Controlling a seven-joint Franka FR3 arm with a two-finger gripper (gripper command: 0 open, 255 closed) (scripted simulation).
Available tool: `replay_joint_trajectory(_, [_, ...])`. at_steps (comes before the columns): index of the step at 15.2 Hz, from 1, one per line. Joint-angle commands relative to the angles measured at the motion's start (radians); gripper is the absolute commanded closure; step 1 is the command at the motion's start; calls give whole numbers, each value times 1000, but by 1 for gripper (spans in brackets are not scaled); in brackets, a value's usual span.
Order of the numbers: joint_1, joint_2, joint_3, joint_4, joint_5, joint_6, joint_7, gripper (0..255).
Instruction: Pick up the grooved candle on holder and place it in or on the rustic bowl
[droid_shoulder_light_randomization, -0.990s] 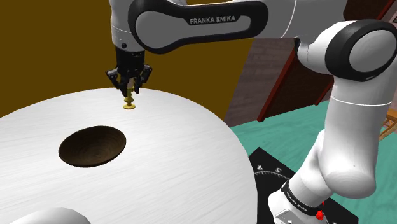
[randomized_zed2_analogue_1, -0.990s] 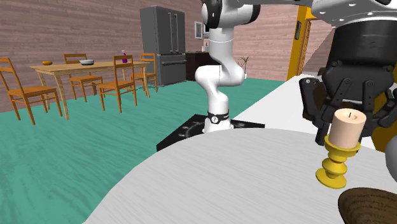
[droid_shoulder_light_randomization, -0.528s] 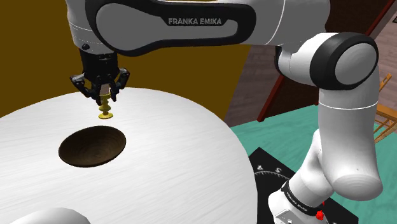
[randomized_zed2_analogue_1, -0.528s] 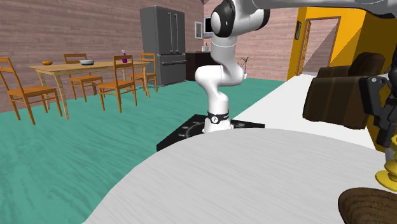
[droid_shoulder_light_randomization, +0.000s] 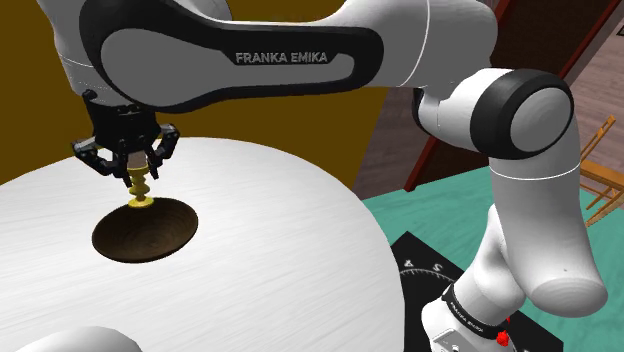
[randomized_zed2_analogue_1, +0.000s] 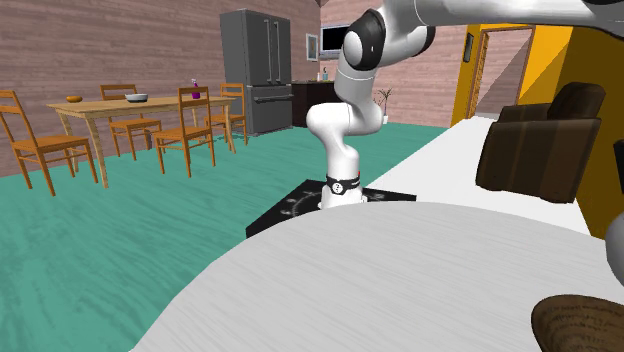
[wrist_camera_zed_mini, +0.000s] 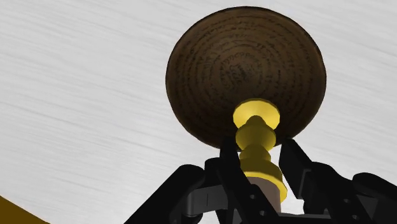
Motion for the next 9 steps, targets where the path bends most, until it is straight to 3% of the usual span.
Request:
replay_joint_trajectory(1, [-5, -4, 0, -32, -1, 28, 8, 255])
replay_joint_trajectory(9, [-19, 2, -5, -132, -12, 127, 35, 255])
